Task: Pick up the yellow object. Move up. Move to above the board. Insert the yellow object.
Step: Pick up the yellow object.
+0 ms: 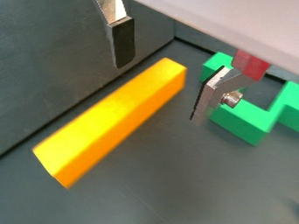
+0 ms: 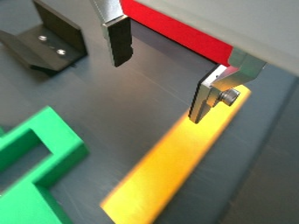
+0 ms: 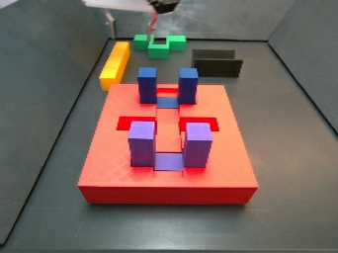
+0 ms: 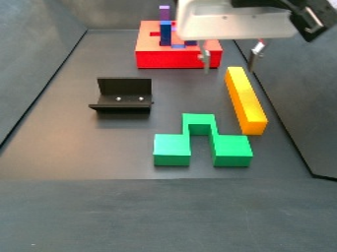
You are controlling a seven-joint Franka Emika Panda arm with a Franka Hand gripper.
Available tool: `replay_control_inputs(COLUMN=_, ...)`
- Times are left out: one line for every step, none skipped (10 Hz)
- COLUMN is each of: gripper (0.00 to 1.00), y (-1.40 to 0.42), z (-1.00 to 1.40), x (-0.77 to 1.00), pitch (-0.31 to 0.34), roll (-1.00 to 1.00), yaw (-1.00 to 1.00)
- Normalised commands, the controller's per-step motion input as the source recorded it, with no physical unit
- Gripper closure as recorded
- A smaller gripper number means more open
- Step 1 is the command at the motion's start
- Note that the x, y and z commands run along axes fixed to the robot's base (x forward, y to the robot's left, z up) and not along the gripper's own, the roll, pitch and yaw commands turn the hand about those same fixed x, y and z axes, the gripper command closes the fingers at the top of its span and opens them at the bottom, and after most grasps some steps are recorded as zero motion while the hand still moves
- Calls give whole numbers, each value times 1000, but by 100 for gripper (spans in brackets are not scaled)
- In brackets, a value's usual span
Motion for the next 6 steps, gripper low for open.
replay_control_inputs(gripper=0, y=0, z=-340, x=-483, pitch=-173, roll=111, yaw=-57)
replay_control_inputs(gripper=0, y=-26, z=-337, x=-343, pitch=-159, roll=123, yaw=0)
replay_control_inputs(gripper=0, y=0, z=-326, x=-297, pitch=-154, roll=100, yaw=0)
replay_control_inputs(gripper=0, y=0, z=-234, x=-157, pitch=-120, roll=0, yaw=0)
replay_control_inputs(gripper=0, y=0, z=-151, x=-6, pitch=-50, roll=0, yaw=0)
replay_control_inputs(gripper=0, y=0, z=-257, x=-77, pitch=-79, roll=0, yaw=0)
